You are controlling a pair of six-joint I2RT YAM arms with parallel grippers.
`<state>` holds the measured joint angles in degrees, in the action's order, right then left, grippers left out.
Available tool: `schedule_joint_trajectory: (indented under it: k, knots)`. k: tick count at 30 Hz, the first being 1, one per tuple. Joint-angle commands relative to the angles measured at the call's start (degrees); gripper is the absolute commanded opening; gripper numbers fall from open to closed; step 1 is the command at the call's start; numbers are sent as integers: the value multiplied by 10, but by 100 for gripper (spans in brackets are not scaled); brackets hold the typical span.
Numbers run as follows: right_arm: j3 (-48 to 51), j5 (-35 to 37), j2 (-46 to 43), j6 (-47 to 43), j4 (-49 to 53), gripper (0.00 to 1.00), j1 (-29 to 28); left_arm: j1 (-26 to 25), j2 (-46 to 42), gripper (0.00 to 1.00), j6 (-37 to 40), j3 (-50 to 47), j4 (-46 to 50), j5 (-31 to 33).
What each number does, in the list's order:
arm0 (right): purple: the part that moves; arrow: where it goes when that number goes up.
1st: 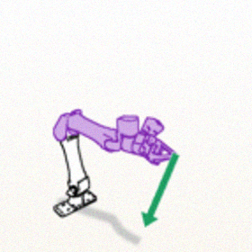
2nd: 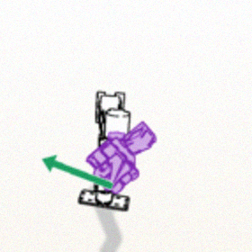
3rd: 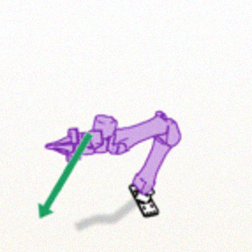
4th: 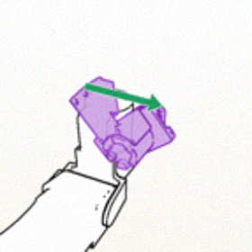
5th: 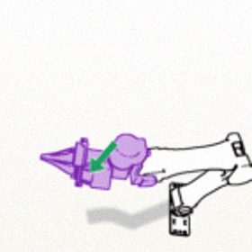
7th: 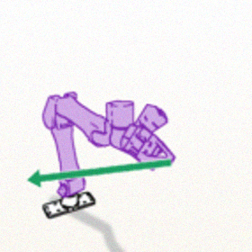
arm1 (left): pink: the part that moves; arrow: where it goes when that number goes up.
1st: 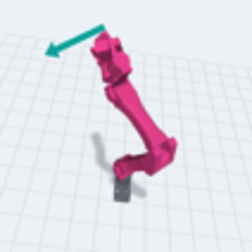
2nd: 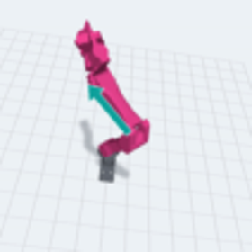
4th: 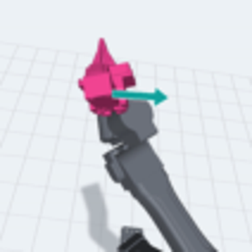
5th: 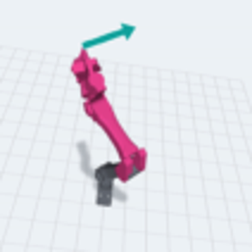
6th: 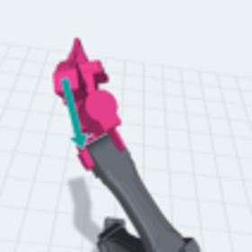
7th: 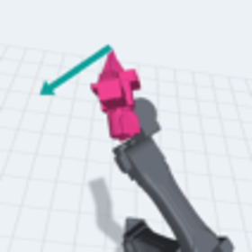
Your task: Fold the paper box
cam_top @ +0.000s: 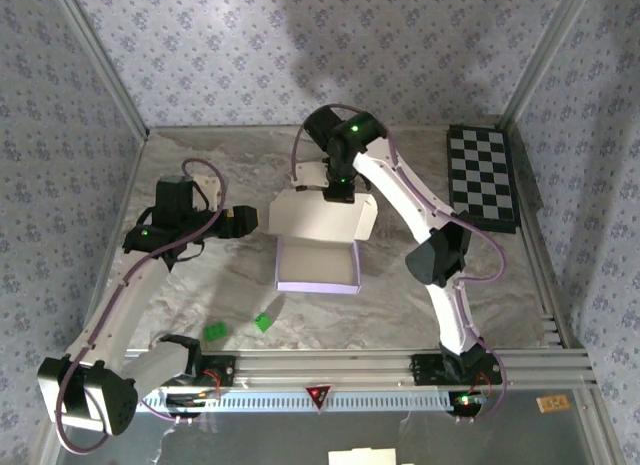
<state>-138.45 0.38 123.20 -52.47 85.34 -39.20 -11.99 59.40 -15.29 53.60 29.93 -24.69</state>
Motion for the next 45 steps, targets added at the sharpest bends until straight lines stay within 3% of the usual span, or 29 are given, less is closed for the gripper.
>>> schedule_joint_trajectory:
  k: [1, 11, 16, 20, 24, 28, 34, 45]
  knots:
    - [-23, 32, 11, -75, 38, 5, -11, 4, 4, 84, 5, 9, -2, -10]
    - [-30, 111, 5, -102, 31, 2, -35, 3, 12, 84, 4, 16, 0, -16]
    - [-31, 118, 5, -106, 27, 5, -40, 3, 13, 84, 4, 19, 0, -17]
    - [-31, 117, 3, -93, 25, 21, -40, 3, 14, 84, 5, 19, -1, -20]
    - [-30, 97, -13, -72, 20, 44, -35, 3, 18, 83, 7, 19, -2, -23]
    - [-2, 69, -49, -32, -15, 52, -23, 3, 29, 81, 7, 18, -8, -37]
    - [128, 2, -148, 97, -140, 55, 17, -9, 42, 78, 20, 5, -34, -57]
    - [604, -124, -451, 403, -520, 62, 141, -48, 99, 76, 36, -21, -92, -40]
